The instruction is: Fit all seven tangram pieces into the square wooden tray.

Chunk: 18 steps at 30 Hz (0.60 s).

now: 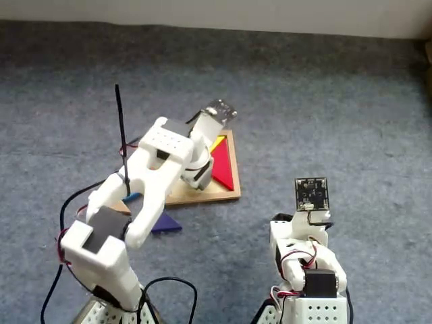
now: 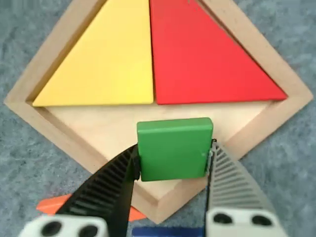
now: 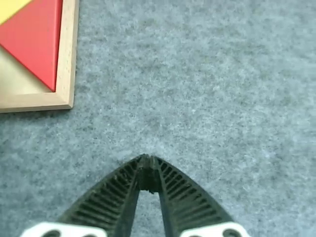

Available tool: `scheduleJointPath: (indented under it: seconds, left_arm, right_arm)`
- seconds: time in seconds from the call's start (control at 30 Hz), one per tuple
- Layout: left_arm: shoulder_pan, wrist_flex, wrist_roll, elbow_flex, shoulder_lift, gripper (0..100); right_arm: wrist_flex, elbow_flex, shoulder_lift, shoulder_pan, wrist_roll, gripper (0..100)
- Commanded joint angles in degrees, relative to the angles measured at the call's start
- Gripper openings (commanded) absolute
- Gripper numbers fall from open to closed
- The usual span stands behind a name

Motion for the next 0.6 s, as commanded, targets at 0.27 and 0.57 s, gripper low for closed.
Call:
scheduleJointPath:
  seconds: [0.27,0.57]
  left_arm:
    - [-0.6,10.6,4.6,-14.8,5.0,23]
    - [-2.2,11.9,4.9,-16.0,4.8,23]
  right_arm:
    - [-1.5,6.6,-0.3,0.6,0.6,1.7]
    - [-1.5,6.6,-0.3,0.6,0.6,1.7]
